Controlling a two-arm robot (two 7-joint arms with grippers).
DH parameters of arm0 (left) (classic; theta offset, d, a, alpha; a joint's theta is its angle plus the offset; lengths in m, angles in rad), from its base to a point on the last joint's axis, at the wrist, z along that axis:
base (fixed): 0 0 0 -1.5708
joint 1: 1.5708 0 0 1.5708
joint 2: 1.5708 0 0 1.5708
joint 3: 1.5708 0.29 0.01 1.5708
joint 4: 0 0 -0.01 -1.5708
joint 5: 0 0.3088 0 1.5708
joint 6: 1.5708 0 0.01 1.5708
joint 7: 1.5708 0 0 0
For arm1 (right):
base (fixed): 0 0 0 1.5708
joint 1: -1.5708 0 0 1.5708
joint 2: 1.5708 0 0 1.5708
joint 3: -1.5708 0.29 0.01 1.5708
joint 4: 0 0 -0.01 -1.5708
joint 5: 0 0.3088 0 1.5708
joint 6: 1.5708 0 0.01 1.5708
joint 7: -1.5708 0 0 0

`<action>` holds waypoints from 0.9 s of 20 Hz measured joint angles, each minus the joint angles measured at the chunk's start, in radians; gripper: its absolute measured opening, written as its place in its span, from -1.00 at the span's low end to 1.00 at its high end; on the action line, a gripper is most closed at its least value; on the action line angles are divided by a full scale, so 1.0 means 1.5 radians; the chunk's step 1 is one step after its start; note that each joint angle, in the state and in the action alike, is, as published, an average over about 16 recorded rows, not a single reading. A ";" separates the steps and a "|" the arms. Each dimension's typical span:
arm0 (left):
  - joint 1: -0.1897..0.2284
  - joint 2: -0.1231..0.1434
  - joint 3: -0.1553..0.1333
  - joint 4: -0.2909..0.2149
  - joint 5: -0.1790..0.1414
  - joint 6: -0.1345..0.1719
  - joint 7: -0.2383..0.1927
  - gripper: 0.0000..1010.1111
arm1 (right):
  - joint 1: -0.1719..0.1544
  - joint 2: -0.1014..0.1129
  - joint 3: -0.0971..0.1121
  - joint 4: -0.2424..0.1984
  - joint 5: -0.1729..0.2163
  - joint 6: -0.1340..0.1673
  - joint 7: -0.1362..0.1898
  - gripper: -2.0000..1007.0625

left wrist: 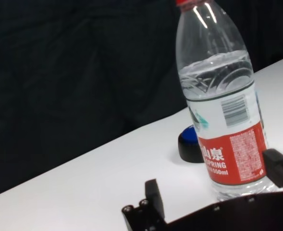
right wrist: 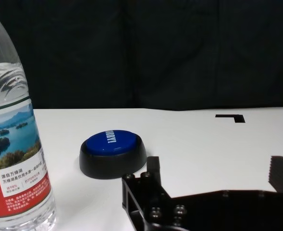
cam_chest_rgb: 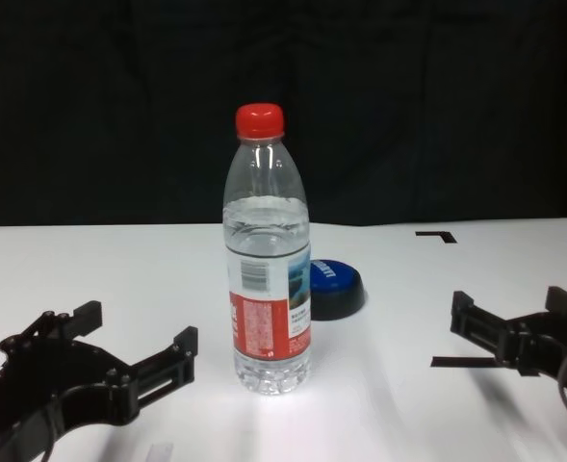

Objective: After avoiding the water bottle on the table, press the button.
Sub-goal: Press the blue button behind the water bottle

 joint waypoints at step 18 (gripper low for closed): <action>0.000 0.002 0.000 -0.001 -0.001 0.000 -0.001 0.99 | 0.000 0.000 0.000 0.000 0.000 0.000 0.000 0.99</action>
